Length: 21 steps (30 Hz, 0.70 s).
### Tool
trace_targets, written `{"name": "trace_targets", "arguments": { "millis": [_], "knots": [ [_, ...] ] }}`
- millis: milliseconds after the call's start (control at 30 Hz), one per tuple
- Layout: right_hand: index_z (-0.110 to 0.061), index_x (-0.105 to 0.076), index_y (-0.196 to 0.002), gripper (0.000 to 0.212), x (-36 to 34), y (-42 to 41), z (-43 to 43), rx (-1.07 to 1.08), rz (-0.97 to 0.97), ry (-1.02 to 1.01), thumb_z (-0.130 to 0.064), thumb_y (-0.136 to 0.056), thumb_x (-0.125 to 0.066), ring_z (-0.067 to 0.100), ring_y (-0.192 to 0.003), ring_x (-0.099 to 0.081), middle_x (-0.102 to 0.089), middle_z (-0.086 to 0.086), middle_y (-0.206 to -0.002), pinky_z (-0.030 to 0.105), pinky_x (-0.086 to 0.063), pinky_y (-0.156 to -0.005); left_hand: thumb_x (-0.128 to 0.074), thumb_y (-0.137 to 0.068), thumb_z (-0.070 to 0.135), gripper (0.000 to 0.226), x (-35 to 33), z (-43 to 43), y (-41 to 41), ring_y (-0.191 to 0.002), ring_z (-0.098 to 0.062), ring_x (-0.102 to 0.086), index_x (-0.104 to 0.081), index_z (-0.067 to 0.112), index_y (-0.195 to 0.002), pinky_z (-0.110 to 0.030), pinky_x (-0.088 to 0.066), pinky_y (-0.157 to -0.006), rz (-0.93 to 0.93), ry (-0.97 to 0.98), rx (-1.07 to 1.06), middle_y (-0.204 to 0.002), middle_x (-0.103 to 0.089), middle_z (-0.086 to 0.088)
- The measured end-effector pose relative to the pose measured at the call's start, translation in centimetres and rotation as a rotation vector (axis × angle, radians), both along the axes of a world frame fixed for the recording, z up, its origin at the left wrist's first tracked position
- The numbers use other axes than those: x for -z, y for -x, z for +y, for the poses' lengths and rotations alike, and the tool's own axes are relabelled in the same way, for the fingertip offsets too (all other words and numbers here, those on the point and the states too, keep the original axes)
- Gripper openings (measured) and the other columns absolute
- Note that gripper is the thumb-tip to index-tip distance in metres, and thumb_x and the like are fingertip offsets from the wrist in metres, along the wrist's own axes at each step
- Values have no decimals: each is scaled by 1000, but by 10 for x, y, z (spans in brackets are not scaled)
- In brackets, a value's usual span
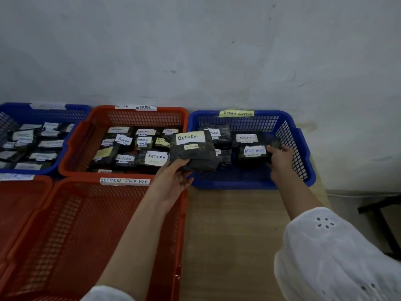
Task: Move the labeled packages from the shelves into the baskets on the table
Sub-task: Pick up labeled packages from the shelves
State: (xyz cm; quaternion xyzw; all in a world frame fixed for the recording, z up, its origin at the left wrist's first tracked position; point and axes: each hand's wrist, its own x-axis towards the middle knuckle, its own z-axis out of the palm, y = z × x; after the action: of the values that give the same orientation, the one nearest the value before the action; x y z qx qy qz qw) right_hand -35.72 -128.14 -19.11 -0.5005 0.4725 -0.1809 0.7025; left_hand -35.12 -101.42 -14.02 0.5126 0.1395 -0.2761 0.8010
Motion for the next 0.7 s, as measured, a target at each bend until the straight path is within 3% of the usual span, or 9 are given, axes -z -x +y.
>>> {"name": "trace_targets", "arguments": {
  "millis": [233,400,500,567,633,700],
  "knots": [
    [-12,-29,-140,50,18,-12,-3,-179,216,49,-24,-97,-50,32,-126,-42,-43,16,-138,46,-40,-104,-57,-87,10,12,12,-16,-6,-76,-13,-61,-59,18,-96,-28,-48,-72,15,-16,11,-80,-64,1],
    [-13,-18,-149,66,23,-11,-3,-318,576,288,-46,-97,-42,37,-142,-7,-12,19,-155,49,-13,-116,-57,-88,9,13,17,-23,-6,-72,-13,-58,-60,19,-95,-26,-49,-68,28,-25,41,-82,-61,-1],
    [-14,-19,-149,69,18,-8,-1,-317,611,386,-48,-95,-44,37,-142,-1,-4,19,-155,50,-7,-117,-58,-87,9,14,18,-26,-8,-76,-15,-58,-59,17,-99,-27,-50,-70,42,-6,45,-84,-61,-3],
    [-19,-29,-144,60,12,-2,4,-265,563,523,-45,-93,-48,37,-139,-9,-13,17,-152,48,-10,-115,-58,-87,8,14,19,-30,-8,-75,-15,-60,-60,16,-98,-27,-50,-72,53,3,46,-81,-62,-3],
    [-22,-46,-131,44,3,4,9,-248,403,604,-42,-92,-51,32,-132,-27,-35,11,-141,43,-24,-107,-59,-87,8,13,20,-36,-8,-71,-14,-61,-60,16,-97,-27,-51,-72,60,6,64,-77,-64,-2],
    [-20,-56,-118,33,-10,11,17,-386,147,419,-42,-94,-49,23,-114,-51,-57,5,-120,34,-40,-89,-60,-87,8,16,20,-44,-8,-73,-14,-62,-60,15,-101,-26,-53,-72,63,7,105,-81,-66,-2]
  ]
}}
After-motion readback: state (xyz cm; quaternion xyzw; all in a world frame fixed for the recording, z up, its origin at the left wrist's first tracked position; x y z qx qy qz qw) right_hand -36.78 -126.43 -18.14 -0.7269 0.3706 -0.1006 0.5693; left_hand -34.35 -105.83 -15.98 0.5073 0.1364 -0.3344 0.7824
